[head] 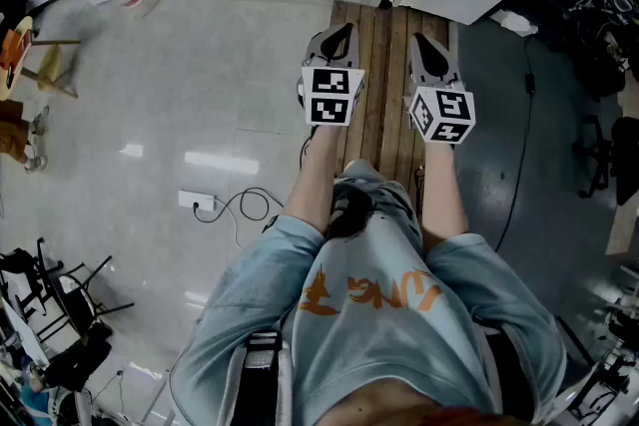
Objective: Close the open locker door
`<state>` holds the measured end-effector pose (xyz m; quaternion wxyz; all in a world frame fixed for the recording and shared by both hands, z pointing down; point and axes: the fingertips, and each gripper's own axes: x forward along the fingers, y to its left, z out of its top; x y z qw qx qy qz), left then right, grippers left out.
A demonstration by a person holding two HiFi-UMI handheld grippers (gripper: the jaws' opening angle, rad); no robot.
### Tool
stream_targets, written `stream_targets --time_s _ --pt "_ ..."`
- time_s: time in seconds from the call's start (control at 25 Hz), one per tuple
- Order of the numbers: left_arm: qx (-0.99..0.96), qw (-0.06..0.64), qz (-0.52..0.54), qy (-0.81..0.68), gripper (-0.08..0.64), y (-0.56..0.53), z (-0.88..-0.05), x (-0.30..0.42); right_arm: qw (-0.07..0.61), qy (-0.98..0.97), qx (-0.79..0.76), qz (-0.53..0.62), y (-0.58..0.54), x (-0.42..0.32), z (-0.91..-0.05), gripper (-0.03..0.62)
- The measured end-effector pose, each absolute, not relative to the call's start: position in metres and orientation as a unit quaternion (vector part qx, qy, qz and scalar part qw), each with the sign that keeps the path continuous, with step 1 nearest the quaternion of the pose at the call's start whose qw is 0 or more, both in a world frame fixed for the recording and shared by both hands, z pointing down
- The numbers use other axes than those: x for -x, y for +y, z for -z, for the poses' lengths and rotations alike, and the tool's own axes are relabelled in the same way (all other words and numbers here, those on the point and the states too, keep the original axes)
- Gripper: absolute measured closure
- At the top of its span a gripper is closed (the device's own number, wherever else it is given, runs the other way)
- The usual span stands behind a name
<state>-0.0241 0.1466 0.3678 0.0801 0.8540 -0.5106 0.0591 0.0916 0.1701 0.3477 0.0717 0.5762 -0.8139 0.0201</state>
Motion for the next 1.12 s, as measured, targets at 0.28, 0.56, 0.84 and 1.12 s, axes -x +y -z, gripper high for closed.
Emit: stream_targets --time_s 0.28,0.56,0.84,1.12 --pt "-0.868 0.079 -0.035 -0.488 0.541 0.154 -0.356 0.015 0.060 -0.804 -0.591 -0.031 0.174 -0.103 -0.346 0.554" --pt "-0.870 0.078 -0.028 -0.485 0.541 0.147 -0.348 0.017 0.060 -0.798 -0.599 -0.022 0.173 -0.109 -0.335 0.552" --pt "-0.861 0.077 -0.008 -0.502 0.541 0.136 -0.330 0.030 0.060 -0.798 -0.600 -0.012 0.166 -0.108 -0.323 0.552" --pt "-0.853 0.084 -0.003 -0.515 0.541 0.122 -0.329 0.051 0.060 -0.804 -0.592 -0.012 0.153 -0.096 -0.319 0.552"
